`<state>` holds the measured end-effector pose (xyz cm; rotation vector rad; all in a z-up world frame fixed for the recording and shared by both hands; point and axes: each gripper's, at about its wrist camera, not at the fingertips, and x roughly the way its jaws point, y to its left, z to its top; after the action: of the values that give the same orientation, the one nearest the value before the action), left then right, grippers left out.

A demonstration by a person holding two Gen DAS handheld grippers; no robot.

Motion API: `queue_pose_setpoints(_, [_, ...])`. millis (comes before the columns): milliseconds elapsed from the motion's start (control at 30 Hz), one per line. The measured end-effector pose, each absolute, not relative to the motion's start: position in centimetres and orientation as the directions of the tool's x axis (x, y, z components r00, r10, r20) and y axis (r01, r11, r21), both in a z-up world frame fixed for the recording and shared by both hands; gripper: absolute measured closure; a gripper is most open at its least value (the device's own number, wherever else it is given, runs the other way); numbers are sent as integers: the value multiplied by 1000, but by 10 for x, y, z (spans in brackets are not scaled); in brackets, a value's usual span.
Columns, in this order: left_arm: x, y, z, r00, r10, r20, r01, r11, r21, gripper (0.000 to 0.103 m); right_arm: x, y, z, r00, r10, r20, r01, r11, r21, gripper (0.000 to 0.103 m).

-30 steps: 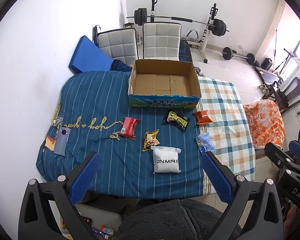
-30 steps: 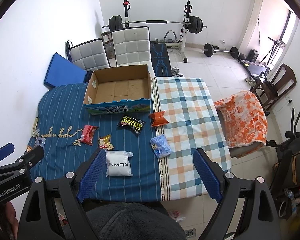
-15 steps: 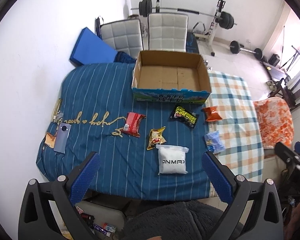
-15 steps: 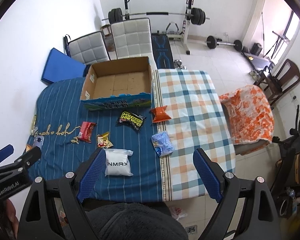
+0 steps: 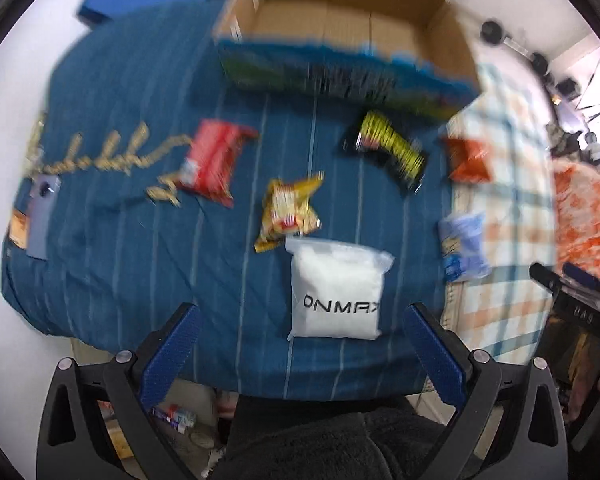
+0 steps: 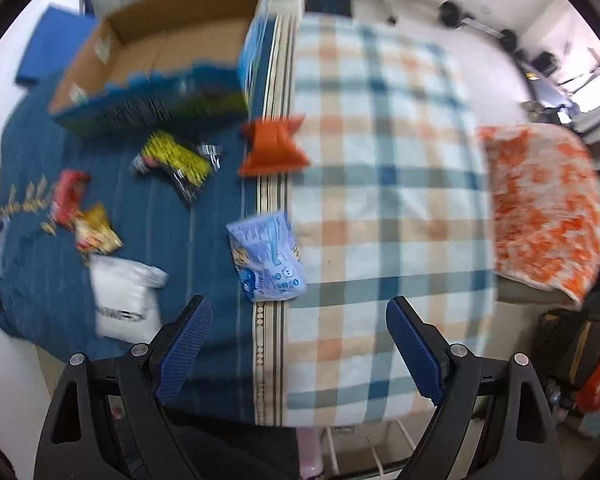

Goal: Organize soft objects
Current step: 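Grasp the blue wipes pack with the right tool while the left tool grasps the white ONMAX bag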

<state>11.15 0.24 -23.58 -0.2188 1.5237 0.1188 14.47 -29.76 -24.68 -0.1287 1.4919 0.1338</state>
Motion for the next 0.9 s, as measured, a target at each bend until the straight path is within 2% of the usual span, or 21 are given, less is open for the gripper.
queue_pose_setpoints(167, [126, -23, -324, -116, -89, -989, -190, 980, -65, 0, 168, -294, -333, -24, -3, -1000, -233, 973, 2, 12])
queue_pose_setpoints(400, [132, -46, -405, -253, -103, -962, -184, 981, -57, 0, 178, -286, -393, -114, -9, -993, -279, 960, 23, 12])
queue_pose_setpoints(433, [132, -48, -410, -258, -118, -959, -192, 979, -69, 3, 179, -287, -398, -123, -4, -992, -277, 960, 30, 12])
queue_pose_setpoints(467, [131, -52, -414, -262, -112, -959, -184, 981, -64, 13, 179, -288, -402, -135, 5, -991, -268, 963, 41, 12])
queue_pose_setpoints(533, [130, -57, -418, -247, -82, -965, -164, 986, -42, 19, 179, -292, -409, -148, 10, -989, -248, 968, 47, 13])
queue_pose_setpoints(567, [129, -59, -418, -239, -94, -967, -168, 984, -54, 23, 178, -294, -413, -159, 31, -987, -229, 971, 67, 18])
queue_pose_setpoints(600, [128, -60, -416, -228, -83, -970, -173, 984, -44, 24, 178, -297, -416, -169, 42, -985, -211, 974, 77, 26])
queue_pose_setpoints(633, [127, -61, -414, -222, -79, -972, -179, 983, -39, 26, 177, -298, -420, -174, 48, -984, -200, 976, 83, 30])
queue_pose_setpoints(700, [125, -64, -406, -209, -72, -975, -189, 981, -32, 30, 177, -301, -427, -187, 92, -978, -168, 978, 124, 49])
queue_pose_setpoints(733, [123, -64, -402, -199, -66, -978, -195, 980, -27, 31, 176, -302, -427, -192, 99, -976, -162, 978, 131, 50])
queue_pose_setpoints(800, [120, -65, -390, -182, -56, -982, -203, 979, -18, 32, 170, -301, -424, -174, 92, -980, -166, 979, 121, 61])
queue_pose_setpoints(900, [114, -64, -364, -141, -35, -989, -220, 975, -3, 33, 161, -301, -416, -160, 95, -983, -174, 977, 123, 69])
